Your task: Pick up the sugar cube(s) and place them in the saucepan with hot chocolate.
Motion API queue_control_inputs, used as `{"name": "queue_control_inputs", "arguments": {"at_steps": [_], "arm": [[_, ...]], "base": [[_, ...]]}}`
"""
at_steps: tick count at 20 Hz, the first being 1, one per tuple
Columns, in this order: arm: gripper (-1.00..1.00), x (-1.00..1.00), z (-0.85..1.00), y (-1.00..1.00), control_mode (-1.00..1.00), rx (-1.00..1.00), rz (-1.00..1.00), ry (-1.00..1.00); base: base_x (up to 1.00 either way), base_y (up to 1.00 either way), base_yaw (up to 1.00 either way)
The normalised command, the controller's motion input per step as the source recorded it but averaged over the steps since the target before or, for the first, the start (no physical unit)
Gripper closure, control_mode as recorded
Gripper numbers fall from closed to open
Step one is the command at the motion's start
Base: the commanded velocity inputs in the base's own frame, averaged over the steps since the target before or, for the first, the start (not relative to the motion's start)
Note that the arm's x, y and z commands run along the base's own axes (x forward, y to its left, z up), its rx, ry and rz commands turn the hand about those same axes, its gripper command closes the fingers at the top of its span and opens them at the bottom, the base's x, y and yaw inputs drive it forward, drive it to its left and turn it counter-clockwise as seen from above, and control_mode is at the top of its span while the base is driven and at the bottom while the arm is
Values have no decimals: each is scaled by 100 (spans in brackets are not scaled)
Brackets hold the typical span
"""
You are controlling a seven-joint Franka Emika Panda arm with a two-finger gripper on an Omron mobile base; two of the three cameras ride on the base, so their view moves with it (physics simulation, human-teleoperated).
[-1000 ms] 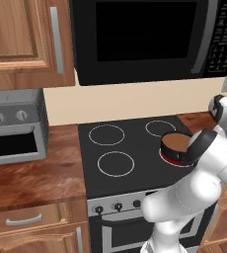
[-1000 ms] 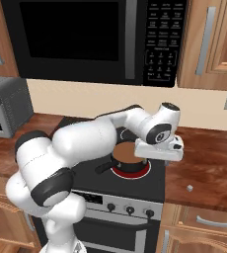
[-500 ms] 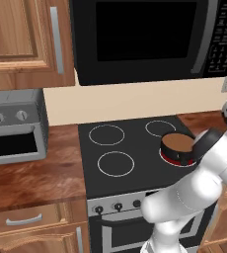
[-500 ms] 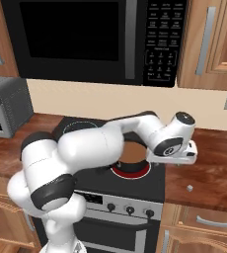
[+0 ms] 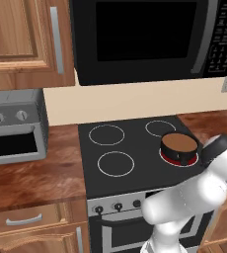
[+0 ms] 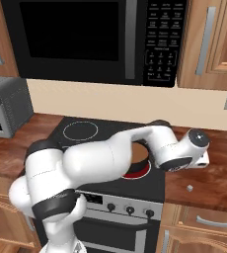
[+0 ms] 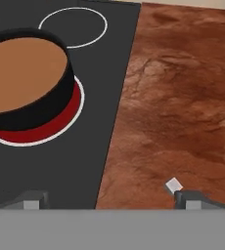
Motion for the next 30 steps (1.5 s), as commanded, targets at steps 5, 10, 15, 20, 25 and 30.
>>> {"name": "queue_control_inputs", "arguments": {"at_steps": [5, 10, 15, 20, 25, 30], "arm": [[-100, -10, 0, -6, -100, -1, 1, -16], [-100, 0, -4, 0, -100, -6, 0, 0], [-100, 11, -11, 0, -100, -6, 0, 10], [-100, 25, -9, 0, -100, -8, 0, 21], [-100, 30, -14, 0, -100, -3, 0, 31], [-100, 20, -24, -19, -100, 1, 0, 20]], "base": [[0, 0, 0], [0, 0, 0], [0, 0, 0], [0, 0, 0], [0, 0, 0], [0, 0, 0]]}}
